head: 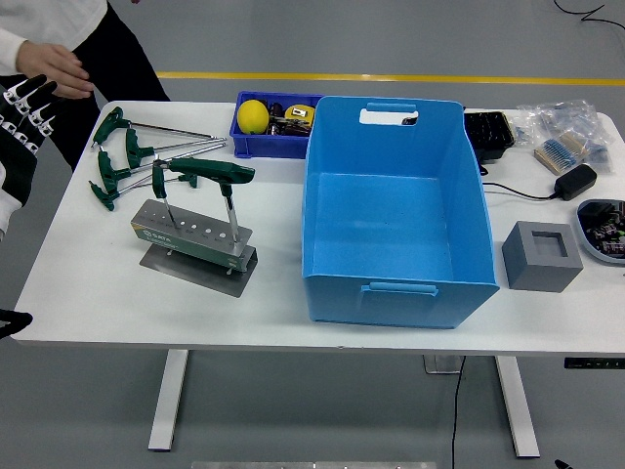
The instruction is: Lift tool from toolbox,place it in box,lift tool from toolbox,place it in box
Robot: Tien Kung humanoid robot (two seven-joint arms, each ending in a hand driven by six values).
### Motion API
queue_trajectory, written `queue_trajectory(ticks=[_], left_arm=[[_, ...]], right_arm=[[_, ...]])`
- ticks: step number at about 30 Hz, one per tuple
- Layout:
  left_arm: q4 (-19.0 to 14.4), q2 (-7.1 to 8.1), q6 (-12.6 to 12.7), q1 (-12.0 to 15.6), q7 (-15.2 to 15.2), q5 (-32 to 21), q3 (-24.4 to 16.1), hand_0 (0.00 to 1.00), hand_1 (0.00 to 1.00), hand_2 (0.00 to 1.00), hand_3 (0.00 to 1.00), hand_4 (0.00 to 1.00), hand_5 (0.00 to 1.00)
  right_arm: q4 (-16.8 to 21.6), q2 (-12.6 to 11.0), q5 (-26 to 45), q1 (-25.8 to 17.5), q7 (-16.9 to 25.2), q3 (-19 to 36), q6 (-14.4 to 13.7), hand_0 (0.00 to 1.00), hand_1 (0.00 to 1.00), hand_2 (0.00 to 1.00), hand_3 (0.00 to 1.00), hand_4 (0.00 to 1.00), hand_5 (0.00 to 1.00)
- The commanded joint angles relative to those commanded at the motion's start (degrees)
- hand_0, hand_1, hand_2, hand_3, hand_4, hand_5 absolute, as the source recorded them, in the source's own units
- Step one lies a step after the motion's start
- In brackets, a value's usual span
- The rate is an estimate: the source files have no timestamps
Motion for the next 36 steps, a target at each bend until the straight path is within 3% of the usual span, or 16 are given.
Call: queue_trajectory(ticks=[36], left_arm=[[2.1, -0.33, -0.2, 0.2, -0.1, 0.3, -0.1, 0.781, 0.771, 0.825, 0.729, 0.998, 0.957]], right_arm=[[-0.4, 0.4, 0.0, -1.4, 0.0, 0.8, 0.0, 0.774, 0.763, 0.803, 0.667, 0.889, 0.784]])
